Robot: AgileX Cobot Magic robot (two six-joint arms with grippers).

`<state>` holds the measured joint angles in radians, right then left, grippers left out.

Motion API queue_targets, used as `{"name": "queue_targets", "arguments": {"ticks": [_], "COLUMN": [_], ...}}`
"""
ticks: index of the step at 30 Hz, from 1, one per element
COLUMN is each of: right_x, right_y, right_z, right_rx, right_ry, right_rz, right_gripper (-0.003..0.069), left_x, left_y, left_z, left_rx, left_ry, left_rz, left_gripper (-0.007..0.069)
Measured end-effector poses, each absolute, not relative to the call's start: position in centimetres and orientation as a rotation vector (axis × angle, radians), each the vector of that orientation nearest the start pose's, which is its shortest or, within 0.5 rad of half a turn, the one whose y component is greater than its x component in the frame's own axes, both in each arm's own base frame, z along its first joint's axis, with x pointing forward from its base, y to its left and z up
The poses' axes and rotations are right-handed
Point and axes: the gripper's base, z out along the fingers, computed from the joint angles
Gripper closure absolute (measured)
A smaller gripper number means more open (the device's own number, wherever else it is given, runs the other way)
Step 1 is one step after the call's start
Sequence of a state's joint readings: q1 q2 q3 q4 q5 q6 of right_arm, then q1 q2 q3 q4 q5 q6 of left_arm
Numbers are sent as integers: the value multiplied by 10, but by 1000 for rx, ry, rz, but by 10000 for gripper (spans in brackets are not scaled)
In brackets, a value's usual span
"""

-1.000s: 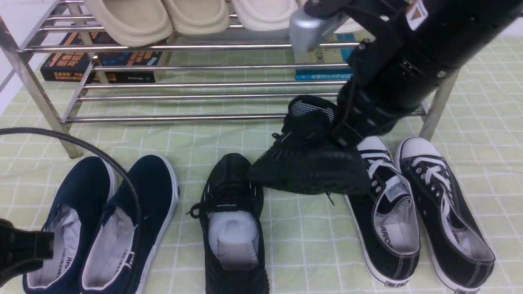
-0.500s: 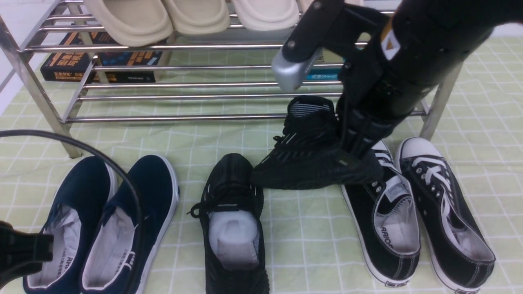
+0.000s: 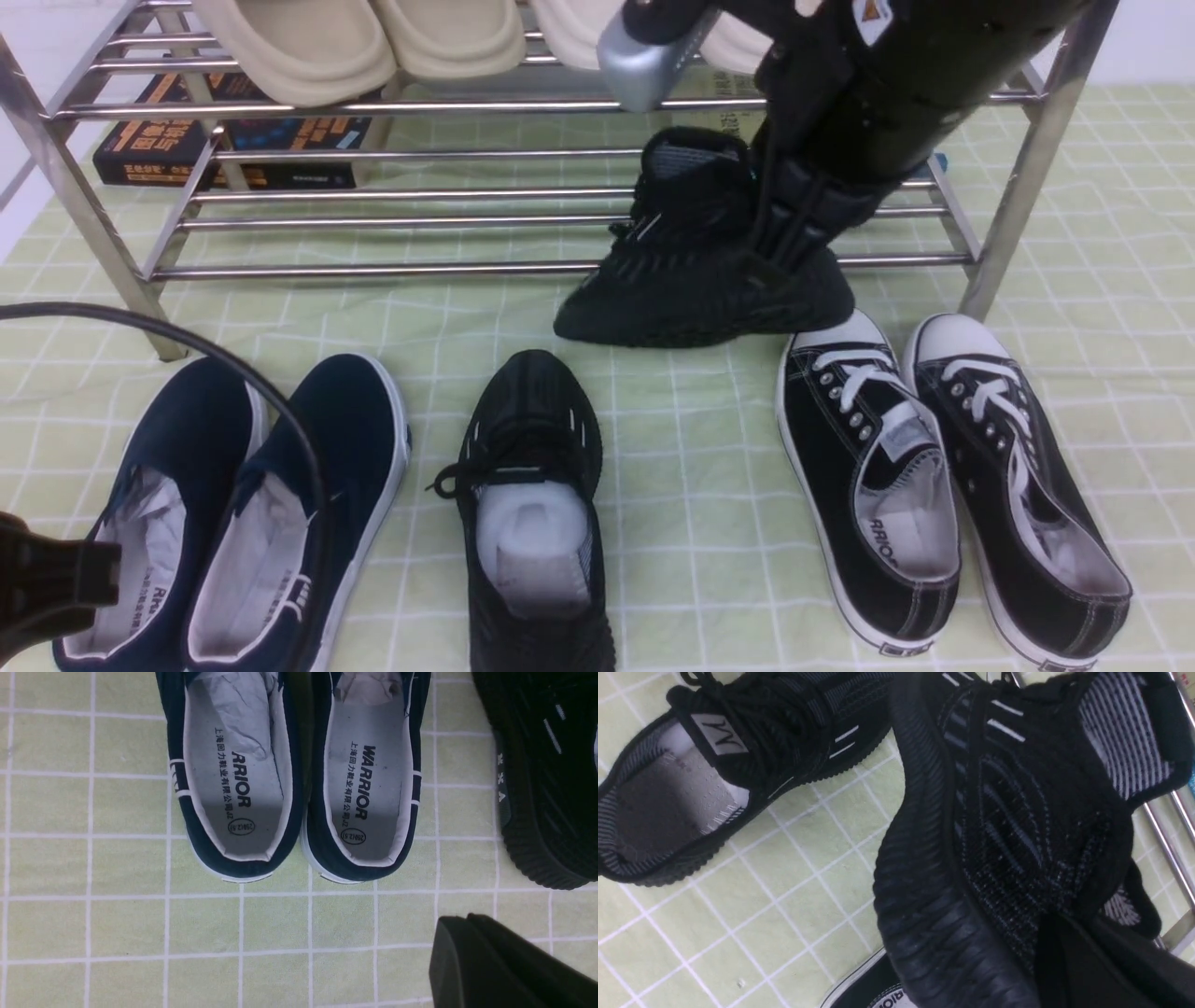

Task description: Take the shoes off the shelf with your hand from the green coffee tablecloth.

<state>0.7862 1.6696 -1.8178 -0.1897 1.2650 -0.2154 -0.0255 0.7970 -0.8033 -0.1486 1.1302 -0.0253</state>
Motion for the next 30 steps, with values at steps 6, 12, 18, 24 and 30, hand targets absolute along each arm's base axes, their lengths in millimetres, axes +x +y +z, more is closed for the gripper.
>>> {"name": "queue_targets", "arguments": {"ticks": [6,12,18,24,30], "right_x": [279,284,285,288,289], "right_y": [248,251,251,248,246], "right_z": [376,368,373,377,377], "right_rx": [-1281,-1292,-1282,-1271,-1269], "right_ry": [2289,2297,2281,2254,2246], "right_rz": [-159,-198,-210,-273,-302], "right_gripper": [634,634,634,634,632], "left_x": [123,122,122,122,122], "left_y": [-15,-15,-16,-17,-17], "left_z": [319,319,319,319,319], "left_rx": [-33,-32,-33,-35,-36], "left_ry": [2616,2627,2628,2628,2627], "left_rz": [-216,-217,-218,-234,-238], "left_gripper": [606,606,606,606,606]}}
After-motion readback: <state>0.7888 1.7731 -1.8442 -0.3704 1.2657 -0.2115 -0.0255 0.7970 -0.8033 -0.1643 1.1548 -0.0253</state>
